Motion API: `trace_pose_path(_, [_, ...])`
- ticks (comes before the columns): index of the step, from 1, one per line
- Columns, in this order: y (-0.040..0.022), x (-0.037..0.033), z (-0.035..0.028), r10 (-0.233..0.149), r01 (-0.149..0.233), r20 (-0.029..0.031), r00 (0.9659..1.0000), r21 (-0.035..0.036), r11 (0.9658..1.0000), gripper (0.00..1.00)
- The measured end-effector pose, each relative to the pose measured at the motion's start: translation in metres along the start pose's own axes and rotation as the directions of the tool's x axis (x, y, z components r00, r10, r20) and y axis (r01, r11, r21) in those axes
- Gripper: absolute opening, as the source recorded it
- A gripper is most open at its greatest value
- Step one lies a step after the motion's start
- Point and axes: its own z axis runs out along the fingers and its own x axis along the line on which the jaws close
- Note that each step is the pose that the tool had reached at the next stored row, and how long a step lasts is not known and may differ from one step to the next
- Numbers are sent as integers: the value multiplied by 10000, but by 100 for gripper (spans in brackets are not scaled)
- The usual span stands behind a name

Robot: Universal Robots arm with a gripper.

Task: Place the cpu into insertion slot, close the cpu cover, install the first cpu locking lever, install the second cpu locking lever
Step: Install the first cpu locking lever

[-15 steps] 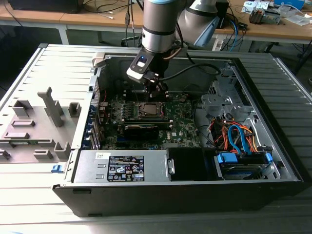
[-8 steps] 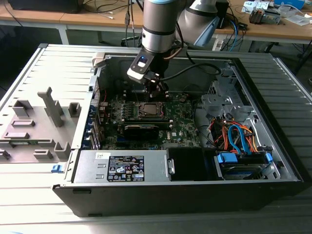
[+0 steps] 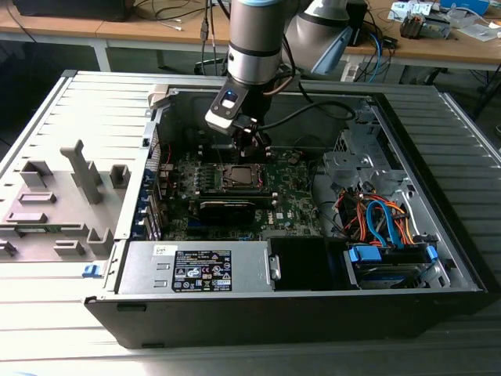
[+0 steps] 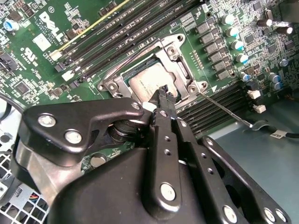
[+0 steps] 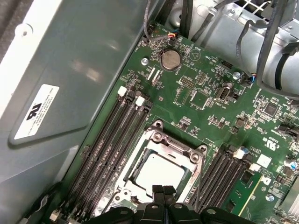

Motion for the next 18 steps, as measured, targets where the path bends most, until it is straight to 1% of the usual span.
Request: trace_pose_path(18, [0,0,0,-407,407,23,9992,-8,9992,11])
